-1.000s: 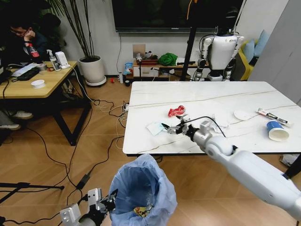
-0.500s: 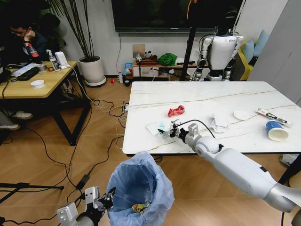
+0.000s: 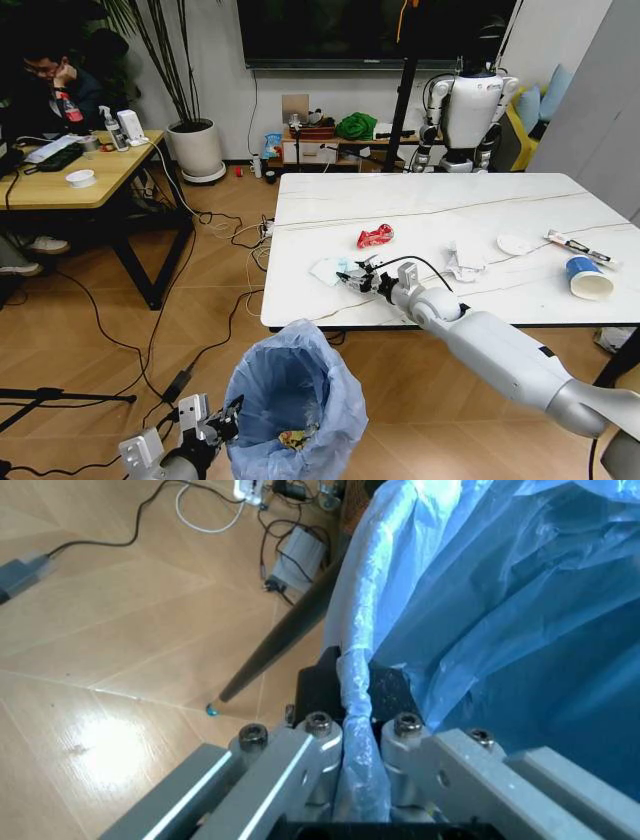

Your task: Pick up the trash bin and place the trash from the table into it.

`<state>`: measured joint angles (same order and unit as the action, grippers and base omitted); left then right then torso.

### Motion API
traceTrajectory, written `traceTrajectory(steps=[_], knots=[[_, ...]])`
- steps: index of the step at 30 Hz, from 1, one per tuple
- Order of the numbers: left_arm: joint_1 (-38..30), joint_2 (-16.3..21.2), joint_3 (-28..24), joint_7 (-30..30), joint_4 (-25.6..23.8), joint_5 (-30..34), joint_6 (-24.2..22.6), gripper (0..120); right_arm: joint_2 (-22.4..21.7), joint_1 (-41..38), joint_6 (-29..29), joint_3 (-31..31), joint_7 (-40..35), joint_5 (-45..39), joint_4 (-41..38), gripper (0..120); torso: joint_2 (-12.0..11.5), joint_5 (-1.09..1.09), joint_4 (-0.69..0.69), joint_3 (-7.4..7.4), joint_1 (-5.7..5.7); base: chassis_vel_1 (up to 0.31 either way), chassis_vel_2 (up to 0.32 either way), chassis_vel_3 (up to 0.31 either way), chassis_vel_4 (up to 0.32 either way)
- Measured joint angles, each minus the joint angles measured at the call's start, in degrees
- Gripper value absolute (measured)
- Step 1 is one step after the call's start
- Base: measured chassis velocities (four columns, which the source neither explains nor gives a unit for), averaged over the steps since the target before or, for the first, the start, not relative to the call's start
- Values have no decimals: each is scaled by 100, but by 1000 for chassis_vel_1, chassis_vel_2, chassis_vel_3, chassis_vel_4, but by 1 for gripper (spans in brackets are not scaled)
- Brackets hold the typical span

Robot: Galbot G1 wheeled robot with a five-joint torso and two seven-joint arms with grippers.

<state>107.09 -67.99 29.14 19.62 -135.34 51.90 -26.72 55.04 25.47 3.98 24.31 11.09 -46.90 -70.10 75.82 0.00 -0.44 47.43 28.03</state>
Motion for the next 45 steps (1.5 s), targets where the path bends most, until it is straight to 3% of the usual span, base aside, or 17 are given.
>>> traceTrajectory(steps=[2,5,7,13,24,28,31,32,39,45], knots=[[-7,-2,-3,1,9,0,0,0,-7,-6,0,3,0,0,-7,44,0,0,-1,0,0,0,0,0,0],[-29,-15,-8,4,28,1,3,0,-34,-21,-18,33,5,2,-39,27,0,0,-1,0,0,0,0,0,0],[-34,-15,-6,5,31,1,5,0,-40,-20,-22,36,5,2,-58,24,0,0,-1,1,0,0,0,0,0],[-48,-15,4,7,44,1,14,0,-79,-29,-44,37,9,-17,-222,0,0,0,-1,1,1,0,0,0,0],[-89,-20,-36,34,45,-3,22,0,-372,-22,-47,-145,87,-244,-791,0,0,1,0,1,1,0,0,0,0],[-107,-5,-92,57,45,-5,28,0,-809,146,-106,-479,393,-546,-1500,0,0,1,0,1,1,0,0,0,0],[-143,-7,-207,65,49,5,38,0,-1395,388,-298,-881,911,-646,-2414,0,0,1,-1,0,1,0,0,0,0],[-143,-7,-207,65,49,5,38,0,-1395,388,-298,-881,911,-646,-2414,0,0,1,-1,0,1,0,0,0,0],[-707,-14,-691,119,211,13,-15,0,-2460,965,-703,-1179,1314,-706,-4288,0,0,2,0,0,1,0,0,0,0],[-1029,-63,-1000,129,332,-6,-41,0,-3152,1506,-623,-1344,1586,-281,-5370,0,0,0,-3,0,0,0,0,0,0]])
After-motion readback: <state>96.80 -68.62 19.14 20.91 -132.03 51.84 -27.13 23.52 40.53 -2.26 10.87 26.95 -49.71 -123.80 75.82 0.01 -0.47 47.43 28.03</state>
